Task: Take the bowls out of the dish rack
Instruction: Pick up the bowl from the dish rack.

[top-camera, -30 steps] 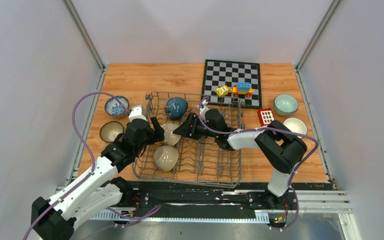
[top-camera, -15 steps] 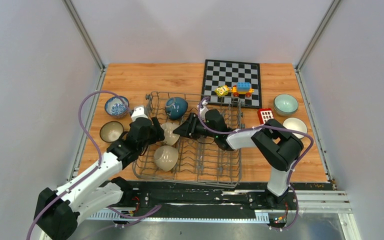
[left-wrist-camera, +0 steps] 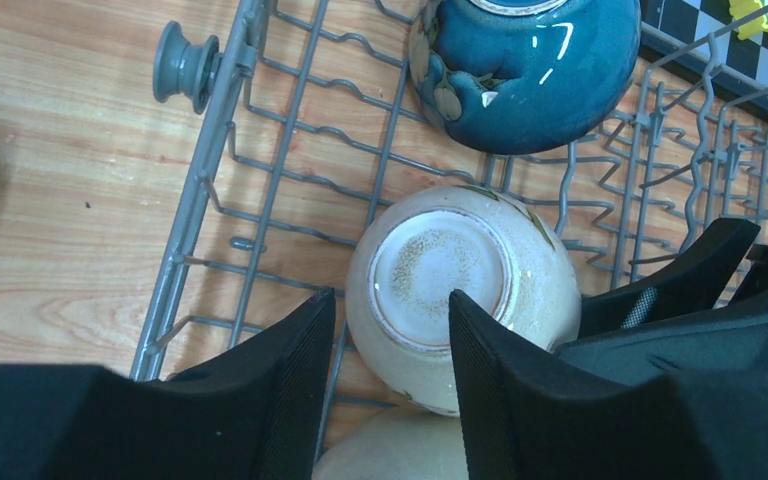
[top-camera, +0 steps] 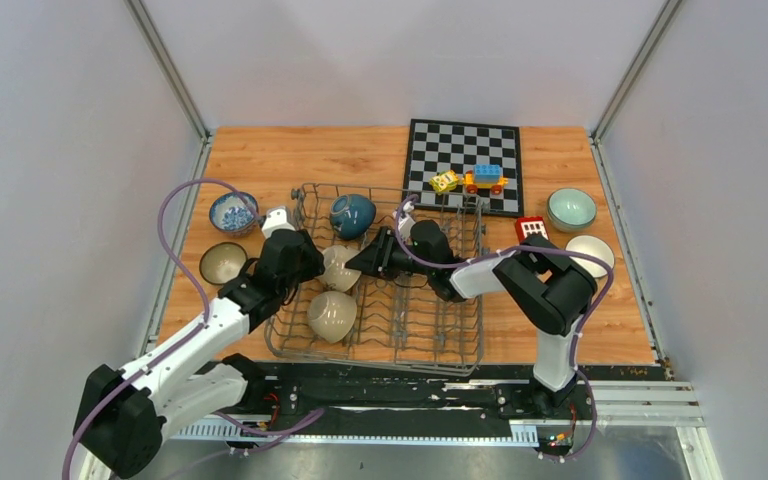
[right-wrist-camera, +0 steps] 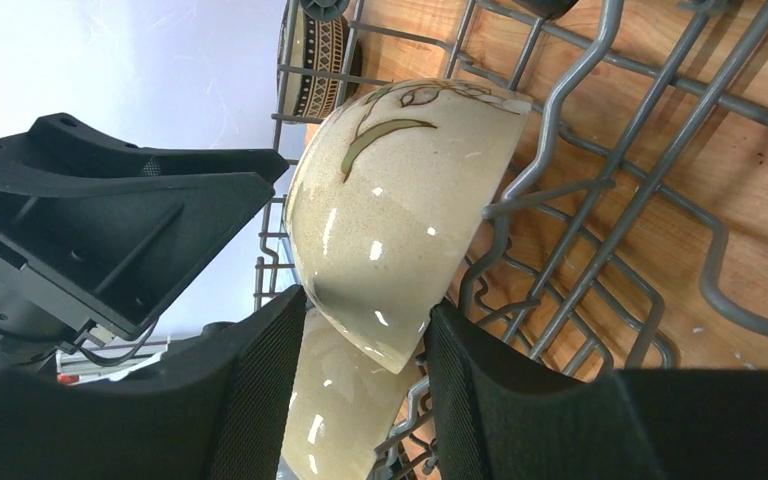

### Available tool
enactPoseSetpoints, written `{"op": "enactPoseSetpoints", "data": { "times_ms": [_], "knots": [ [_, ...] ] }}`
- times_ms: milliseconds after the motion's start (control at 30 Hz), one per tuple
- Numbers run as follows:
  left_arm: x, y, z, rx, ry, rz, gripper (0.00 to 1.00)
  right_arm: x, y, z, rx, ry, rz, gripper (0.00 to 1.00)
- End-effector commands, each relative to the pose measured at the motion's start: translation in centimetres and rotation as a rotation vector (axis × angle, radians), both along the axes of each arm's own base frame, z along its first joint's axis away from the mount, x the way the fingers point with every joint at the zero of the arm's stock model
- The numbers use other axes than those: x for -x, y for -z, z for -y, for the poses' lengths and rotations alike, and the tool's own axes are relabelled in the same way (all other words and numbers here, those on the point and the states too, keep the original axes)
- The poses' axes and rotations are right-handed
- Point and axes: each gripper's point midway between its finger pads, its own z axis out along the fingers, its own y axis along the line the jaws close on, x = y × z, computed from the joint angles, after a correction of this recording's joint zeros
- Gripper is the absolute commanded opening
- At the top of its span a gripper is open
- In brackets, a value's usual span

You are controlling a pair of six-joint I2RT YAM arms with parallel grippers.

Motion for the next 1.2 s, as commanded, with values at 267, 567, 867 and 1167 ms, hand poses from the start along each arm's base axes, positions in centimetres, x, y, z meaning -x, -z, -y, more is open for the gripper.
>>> {"op": "enactPoseSetpoints", "data": {
  "times_ms": [267, 567, 867, 1167],
  "knots": [
    [-1.4, 1.3, 0.8, 0.021, -0.005, -0.011, 0.39, -0.2, -1.3, -1.3, -0.104, -0.061, 0.022, 0.47],
    [-1.4, 2.2, 0.7, 0.017, -0.014, -0.020, 0.34, -0.1, -2.1, -2.1, -0.143, -0.095, 0.023, 0.40],
    [-1.0, 2.7, 0.3, 0.015, -0.033, -0.030, 0.32, 0.1, -2.4, -3.2, -0.195, -0.139, -0.008, 0.26],
    [-0.7, 2.5, -0.5, -0.007, -0.054, -0.028, 0.31, 0.2, -3.0, -3.8, -0.219, -0.161, -0.010, 0.03]
  ]
}}
